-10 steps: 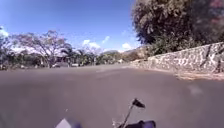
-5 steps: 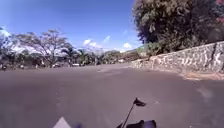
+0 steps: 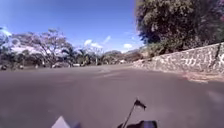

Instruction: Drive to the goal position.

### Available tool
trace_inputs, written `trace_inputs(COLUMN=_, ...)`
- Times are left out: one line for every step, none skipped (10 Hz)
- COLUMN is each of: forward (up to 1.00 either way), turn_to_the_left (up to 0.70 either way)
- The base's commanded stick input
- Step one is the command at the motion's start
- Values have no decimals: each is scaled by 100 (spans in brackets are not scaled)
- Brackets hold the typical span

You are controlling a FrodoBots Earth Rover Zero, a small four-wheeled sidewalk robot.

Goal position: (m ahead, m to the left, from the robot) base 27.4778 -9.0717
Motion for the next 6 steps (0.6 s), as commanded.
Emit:
trace_inputs(forward=50, turn_to_the_left=0)
trace_inputs(forward=50, turn_to_the_left=0)
trace_inputs(forward=50, turn_to_the_left=0)
trace_inputs(forward=50, turn_to_the_left=0)
trace_inputs(forward=50, turn_to_the_left=0)
trace_inputs(forward=50, turn_to_the_left=0)
